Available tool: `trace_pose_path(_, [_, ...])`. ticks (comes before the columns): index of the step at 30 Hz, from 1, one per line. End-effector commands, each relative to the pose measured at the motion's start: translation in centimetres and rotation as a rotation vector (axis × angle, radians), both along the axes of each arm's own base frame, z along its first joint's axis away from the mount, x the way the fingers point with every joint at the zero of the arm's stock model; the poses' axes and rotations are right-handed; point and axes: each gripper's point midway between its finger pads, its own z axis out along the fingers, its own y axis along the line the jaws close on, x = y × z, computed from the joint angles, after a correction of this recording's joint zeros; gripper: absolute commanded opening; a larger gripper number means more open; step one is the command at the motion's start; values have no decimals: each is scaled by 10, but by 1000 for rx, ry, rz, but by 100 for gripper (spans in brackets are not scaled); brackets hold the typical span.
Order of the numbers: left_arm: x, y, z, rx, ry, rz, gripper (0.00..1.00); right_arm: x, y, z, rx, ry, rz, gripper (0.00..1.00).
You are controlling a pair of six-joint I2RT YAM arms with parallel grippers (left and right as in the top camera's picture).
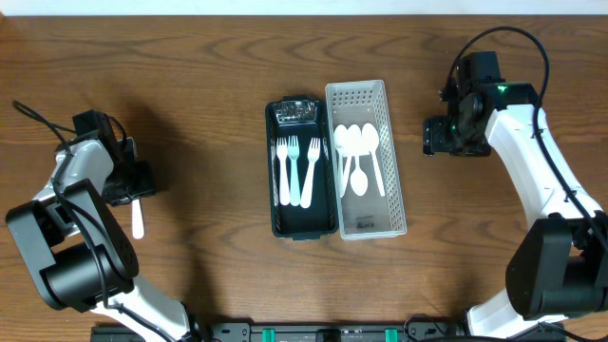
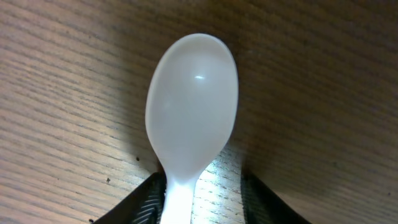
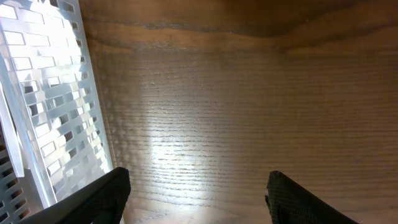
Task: Pack container
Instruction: 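Move left gripper to the white spoon and grasp it, then carry the spoon with left gripper and release it into green basket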
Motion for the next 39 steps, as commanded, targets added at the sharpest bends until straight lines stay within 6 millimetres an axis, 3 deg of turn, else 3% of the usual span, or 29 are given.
trace_pose_path(1, [-12,2,-16,2,65,-1,37,4,-2,9,-8,-28,-6,74])
trace_pose_path(5, [-12,2,-16,2,65,-1,34,4,-2,9,-8,-28,-6,74])
trace_pose_path(11, [-12,2,-16,2,65,-1,23,3,-2,9,-8,-25,-6,73])
trace_pose_path(18, [-12,2,-16,2,65,-1,19,2,-2,9,-9,-20,-6,74])
trace_pose_path(22, [-12,2,-16,2,64,0,6,2,-2,9,-9,-20,-6,74])
trace_pose_path(28, [-8,2,-13,7,49,33,6,2,-2,9,-9,-20,-5,74])
trace_pose_path(30, [-3,1,-6,10,36,60,6,2,-2,9,-9,-20,-6,74])
trace_pose_path(34, [13,-11,27,25,-1,12,6,2,-2,9,-9,-21,-5,74])
trace_pose_path(39, [42,-58,93,52,-112,-105,6,4,-2,9,-8,-28,-5,75])
